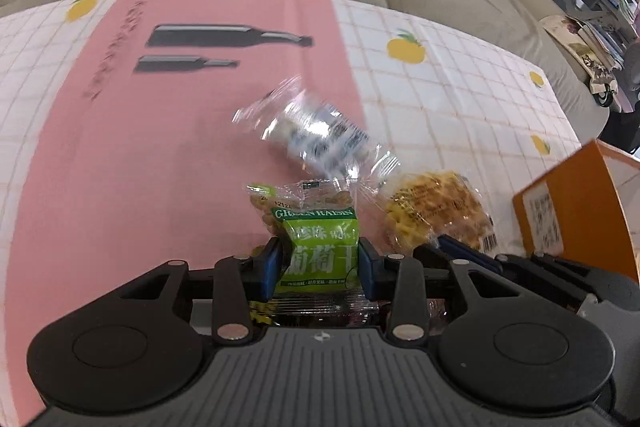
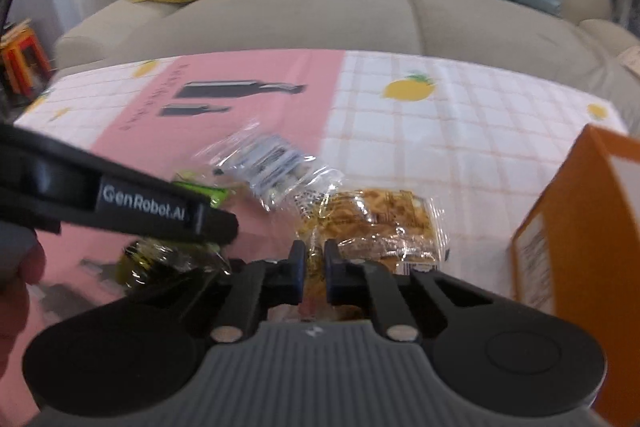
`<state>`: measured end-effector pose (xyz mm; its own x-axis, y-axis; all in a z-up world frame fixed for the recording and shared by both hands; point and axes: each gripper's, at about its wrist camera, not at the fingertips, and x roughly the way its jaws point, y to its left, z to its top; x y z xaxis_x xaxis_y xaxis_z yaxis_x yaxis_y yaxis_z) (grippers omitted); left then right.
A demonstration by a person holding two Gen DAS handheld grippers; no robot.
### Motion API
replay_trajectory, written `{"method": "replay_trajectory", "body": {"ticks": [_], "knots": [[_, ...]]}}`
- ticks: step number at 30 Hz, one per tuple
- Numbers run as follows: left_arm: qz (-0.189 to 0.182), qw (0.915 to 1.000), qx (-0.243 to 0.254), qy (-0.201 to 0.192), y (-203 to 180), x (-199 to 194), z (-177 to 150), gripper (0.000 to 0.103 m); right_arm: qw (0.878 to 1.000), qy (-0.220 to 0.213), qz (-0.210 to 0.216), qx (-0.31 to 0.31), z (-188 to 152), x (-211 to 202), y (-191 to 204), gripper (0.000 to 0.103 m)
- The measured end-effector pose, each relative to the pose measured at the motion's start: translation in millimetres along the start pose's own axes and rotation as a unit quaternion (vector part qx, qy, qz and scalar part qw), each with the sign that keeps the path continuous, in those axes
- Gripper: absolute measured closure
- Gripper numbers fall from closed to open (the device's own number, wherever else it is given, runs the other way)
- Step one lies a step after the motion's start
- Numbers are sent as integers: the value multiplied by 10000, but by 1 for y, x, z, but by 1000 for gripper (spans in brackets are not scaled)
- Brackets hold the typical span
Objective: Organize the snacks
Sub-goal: 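Grasp the green raisin packet with the left tool while the right tool grasps the red chili-strip bag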
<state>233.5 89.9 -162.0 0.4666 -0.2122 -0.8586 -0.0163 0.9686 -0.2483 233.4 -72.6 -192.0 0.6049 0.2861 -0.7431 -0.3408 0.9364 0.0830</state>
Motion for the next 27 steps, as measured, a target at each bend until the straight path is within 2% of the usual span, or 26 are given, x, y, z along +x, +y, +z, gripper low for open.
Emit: {"method": "replay_trajectory", "body": {"ticks": [6, 9, 12, 15, 17, 19, 21, 23, 27], "knots": [[51, 9999, -136, 65, 10, -22, -23, 60, 9991, 163, 370, -128, -14, -18, 23, 95], [78, 9998, -108, 142, 11, -29, -34, 60, 9994, 137, 282, -144, -23, -31, 29, 86], [140, 9995, -126, 268, 12, -37, -46, 60, 9998, 24, 212, 21, -31, -50, 27, 84], [279, 9991, -156, 292, 11, -45, -59, 60, 9999, -63, 68, 115, -38, -67, 23, 75], [297, 9990, -238, 226, 13, -46, -64, 58, 9997, -91, -2, 214, -44, -74, 20, 62], [344, 9988, -318, 155, 15, -45, -67, 56, 9997, -74, -64, 228, -48, -76, 18, 58], [464, 9983, -342, 125, 14, -43, -67, 54, 9996, -19, -206, 170, -51, -75, 19, 52], [524, 9979, -372, 98, 14, -41, -66, 54, 9979, -32, -605, 212, -56, -77, 19, 32], [620, 9973, -397, 83, 13, -37, -66, 54, 9869, -4, -1380, 839, -69, -83, 10, 31]]}}
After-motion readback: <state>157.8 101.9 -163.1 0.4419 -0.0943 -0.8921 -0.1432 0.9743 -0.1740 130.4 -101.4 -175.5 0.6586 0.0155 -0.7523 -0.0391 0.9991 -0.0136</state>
